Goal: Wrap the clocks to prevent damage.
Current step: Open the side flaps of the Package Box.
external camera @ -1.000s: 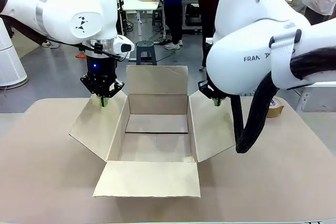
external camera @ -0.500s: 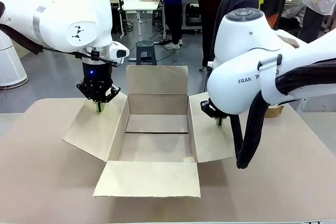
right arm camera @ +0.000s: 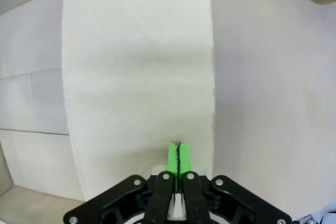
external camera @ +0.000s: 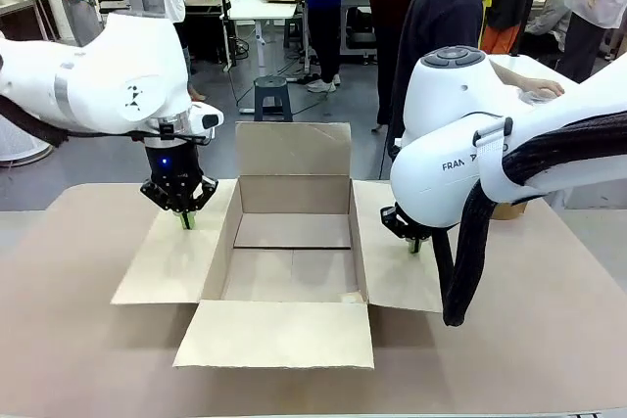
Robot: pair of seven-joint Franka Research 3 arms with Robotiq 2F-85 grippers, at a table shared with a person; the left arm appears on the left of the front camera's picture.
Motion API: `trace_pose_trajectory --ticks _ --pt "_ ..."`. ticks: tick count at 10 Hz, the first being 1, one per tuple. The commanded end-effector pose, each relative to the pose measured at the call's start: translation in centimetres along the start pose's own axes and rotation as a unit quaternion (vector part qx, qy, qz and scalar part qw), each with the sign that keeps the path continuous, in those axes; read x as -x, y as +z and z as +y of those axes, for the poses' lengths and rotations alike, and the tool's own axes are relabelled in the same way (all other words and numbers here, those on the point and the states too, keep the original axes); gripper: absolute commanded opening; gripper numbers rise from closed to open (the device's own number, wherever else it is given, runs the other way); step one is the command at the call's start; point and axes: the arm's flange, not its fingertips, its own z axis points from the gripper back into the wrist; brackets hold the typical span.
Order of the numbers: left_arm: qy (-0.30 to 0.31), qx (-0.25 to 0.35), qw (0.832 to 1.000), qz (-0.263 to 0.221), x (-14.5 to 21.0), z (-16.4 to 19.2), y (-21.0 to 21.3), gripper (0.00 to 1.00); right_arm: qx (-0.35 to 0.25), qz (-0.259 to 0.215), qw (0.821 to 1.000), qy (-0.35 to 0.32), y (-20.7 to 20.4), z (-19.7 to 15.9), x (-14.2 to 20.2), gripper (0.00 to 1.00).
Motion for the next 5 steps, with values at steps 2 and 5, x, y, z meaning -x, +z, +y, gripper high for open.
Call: trace_pose_trajectory --ticks 2,5 --pt "0.001 0.056 0.998 0.004 -0.45 0.54 -2.27 0.00 -0.011 -0.006 1.000 -0.018 -1.06 -0.06 -0.29 0.01" --pt "0.010 0.044 0.999 0.006 -0.73 0.25 -2.45 0.00 -0.005 0.001 1.000 -0.008 -0.55 -0.39 -0.43 0.01"
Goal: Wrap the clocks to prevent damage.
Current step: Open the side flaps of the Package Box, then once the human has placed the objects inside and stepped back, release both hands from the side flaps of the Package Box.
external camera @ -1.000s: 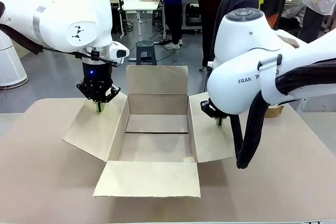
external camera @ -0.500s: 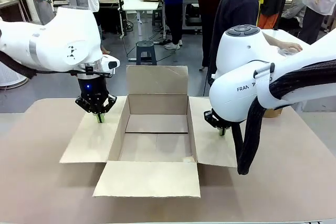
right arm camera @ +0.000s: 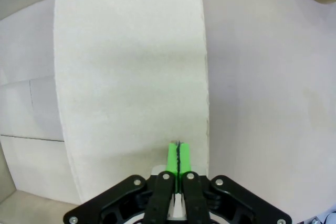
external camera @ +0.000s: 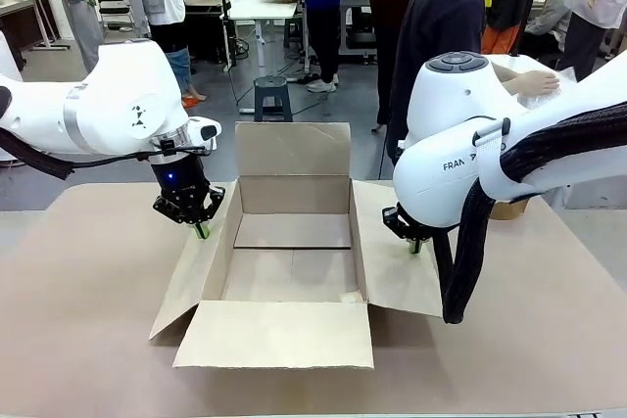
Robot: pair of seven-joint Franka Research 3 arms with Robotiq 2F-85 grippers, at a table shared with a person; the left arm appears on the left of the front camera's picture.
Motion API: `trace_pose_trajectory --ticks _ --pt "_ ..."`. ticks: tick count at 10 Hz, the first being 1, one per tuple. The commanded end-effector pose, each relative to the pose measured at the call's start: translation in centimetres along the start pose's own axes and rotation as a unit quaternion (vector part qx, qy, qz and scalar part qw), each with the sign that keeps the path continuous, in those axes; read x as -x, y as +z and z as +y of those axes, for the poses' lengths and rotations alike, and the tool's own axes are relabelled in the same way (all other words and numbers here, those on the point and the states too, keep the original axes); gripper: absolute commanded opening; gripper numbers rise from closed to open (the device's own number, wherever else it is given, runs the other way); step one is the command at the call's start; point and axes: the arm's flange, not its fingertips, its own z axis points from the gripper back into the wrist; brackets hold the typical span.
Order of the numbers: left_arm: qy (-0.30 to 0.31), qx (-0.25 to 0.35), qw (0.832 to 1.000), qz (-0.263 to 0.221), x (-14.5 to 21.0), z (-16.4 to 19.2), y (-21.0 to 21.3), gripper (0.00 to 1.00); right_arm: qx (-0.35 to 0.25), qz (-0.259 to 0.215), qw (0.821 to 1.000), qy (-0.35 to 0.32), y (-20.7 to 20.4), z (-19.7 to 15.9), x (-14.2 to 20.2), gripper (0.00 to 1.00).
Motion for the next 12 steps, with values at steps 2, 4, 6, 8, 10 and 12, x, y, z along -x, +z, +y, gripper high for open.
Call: trace_pose_trajectory --ticks 2,4,6,8,10,12 --pt "0.002 -0.016 1.000 0.002 0.10 0.11 -0.16 0.00 0.002 0.002 1.000 0.001 0.04 0.06 0.13 0.01" --pt "0.002 -0.016 1.000 0.002 0.10 0.11 -0.16 0.00 0.002 0.002 1.000 0.001 0.04 0.06 0.13 0.01" --pt "0.002 -0.016 1.000 0.002 0.10 0.11 -0.16 0.00 0.002 0.002 1.000 0.001 0.04 0.06 0.13 0.01" --pt "0.002 -0.016 1.000 0.002 0.10 0.11 -0.16 0.00 0.002 0.002 1.000 0.001 0.04 0.06 0.13 0.01" --pt "0.002 -0.016 1.000 0.002 0.10 0.11 -0.16 0.00 0.002 0.002 1.000 0.001 0.04 0.06 0.13 0.01" --pt "0.002 -0.016 1.000 0.002 0.10 0.11 -0.16 0.00 0.002 0.002 1.000 0.001 0.04 0.06 0.13 0.01"
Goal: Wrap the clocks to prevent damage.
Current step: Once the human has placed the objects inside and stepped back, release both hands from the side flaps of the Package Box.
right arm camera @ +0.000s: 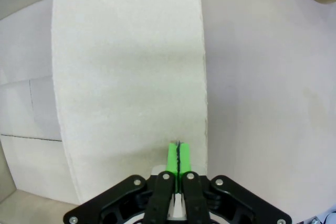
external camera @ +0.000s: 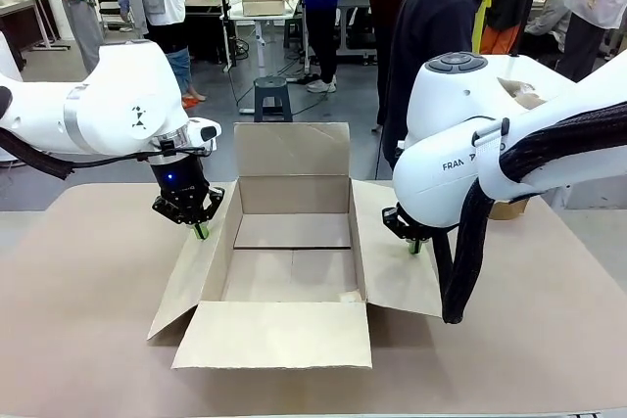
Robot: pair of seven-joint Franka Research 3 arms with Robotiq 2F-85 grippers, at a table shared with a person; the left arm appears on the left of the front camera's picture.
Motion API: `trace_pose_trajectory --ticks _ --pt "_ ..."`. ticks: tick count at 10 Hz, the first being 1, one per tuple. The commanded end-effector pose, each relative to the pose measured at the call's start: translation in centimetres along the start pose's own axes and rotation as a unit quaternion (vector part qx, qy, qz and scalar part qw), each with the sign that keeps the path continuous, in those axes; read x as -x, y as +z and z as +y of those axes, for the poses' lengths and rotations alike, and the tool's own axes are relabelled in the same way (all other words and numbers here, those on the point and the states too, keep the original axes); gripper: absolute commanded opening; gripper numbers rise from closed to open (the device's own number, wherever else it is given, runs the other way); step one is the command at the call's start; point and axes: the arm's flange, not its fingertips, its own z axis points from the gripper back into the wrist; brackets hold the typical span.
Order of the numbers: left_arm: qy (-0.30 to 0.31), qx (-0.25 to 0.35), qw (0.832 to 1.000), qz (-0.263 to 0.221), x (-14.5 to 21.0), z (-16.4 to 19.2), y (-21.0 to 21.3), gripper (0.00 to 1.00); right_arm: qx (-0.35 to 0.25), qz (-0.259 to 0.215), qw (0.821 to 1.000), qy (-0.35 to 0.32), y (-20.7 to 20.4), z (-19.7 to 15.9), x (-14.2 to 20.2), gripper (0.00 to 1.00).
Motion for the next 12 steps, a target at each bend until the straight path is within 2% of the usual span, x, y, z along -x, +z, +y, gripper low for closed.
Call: trace_pose_trajectory --ticks 1,12 --pt "0.004 -0.013 1.000 0.001 0.09 0.04 -0.12 0.00 0.002 0.001 1.000 0.001 0.04 0.04 0.10 0.01" --pt "0.004 -0.013 1.000 0.001 0.09 0.04 -0.12 0.00 0.002 0.001 1.000 0.001 0.04 0.04 0.10 0.01"
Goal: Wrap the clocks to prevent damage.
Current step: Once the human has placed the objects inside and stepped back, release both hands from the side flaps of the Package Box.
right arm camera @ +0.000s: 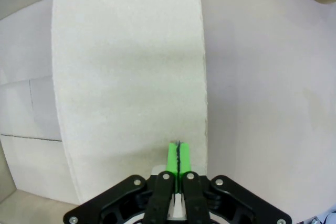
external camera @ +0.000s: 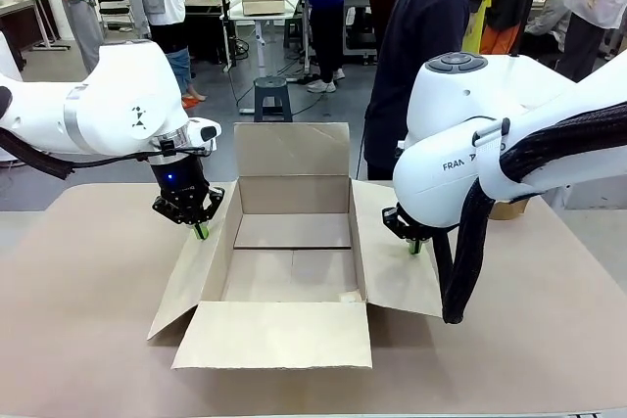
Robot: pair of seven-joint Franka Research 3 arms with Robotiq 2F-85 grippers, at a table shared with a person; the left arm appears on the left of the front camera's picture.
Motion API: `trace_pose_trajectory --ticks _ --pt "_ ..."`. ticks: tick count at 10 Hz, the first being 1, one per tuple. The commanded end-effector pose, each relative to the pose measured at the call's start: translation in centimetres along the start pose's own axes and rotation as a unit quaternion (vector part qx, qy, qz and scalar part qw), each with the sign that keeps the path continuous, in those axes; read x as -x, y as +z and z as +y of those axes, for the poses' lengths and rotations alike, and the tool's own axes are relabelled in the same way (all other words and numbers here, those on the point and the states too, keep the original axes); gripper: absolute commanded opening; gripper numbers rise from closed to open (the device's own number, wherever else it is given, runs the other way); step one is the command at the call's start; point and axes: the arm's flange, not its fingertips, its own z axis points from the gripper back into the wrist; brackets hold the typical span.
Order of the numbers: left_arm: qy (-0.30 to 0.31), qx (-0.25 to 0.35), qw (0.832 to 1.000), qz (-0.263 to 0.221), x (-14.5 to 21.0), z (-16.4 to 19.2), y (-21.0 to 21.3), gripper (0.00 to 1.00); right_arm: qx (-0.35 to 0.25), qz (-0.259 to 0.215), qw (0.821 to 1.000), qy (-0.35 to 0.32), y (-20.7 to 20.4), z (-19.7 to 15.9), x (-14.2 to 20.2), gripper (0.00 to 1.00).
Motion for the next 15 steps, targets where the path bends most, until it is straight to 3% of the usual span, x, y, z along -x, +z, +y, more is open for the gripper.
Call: trace_pose_trajectory --ticks 1,15 --pt "0.004 -0.013 1.000 0.001 0.09 0.04 -0.12 0.00 0.002 0.001 1.000 0.001 0.04 0.04 0.10 0.01" --pt "0.004 -0.013 1.000 0.001 0.09 0.04 -0.12 0.00 0.002 0.001 1.000 0.001 0.04 0.04 0.10 0.01"
